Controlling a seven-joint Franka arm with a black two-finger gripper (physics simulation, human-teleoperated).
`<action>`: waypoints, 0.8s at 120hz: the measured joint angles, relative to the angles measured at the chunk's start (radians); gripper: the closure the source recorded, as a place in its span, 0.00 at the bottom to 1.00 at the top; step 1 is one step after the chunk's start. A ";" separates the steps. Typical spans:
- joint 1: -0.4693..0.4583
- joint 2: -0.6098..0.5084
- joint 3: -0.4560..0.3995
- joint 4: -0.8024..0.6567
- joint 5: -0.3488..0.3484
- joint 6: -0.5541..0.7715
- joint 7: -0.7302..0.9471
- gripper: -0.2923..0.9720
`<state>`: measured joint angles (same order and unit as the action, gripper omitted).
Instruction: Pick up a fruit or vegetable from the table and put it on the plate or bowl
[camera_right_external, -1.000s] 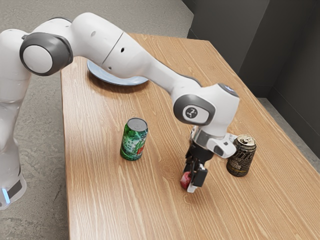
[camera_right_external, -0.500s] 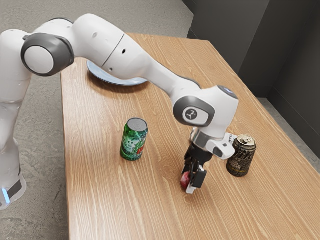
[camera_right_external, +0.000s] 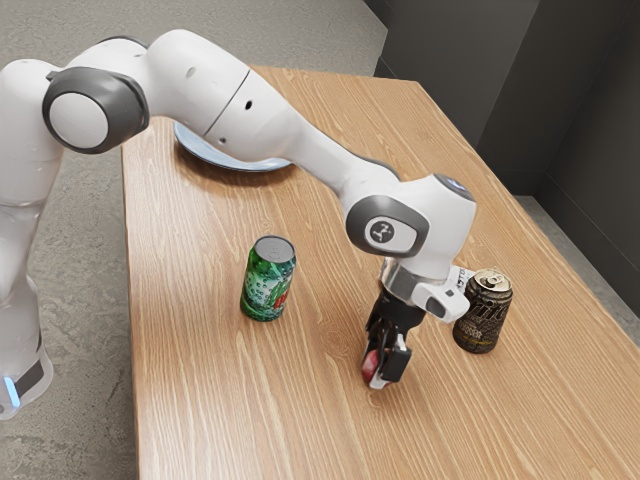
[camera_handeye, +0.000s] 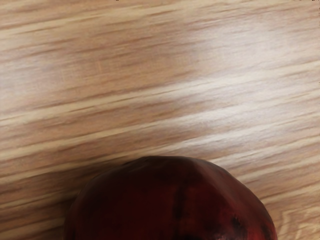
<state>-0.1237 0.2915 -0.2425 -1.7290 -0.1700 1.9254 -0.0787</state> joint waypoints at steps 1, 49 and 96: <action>0.000 0.000 0.000 0.000 0.000 0.000 -0.001 0.50; 0.023 -0.198 0.044 0.023 0.143 -0.005 -0.020 0.52; 0.459 -0.414 0.215 -0.049 0.319 -0.255 0.018 0.52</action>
<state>0.3353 -0.1227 -0.0278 -1.7782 0.1492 1.6703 -0.0610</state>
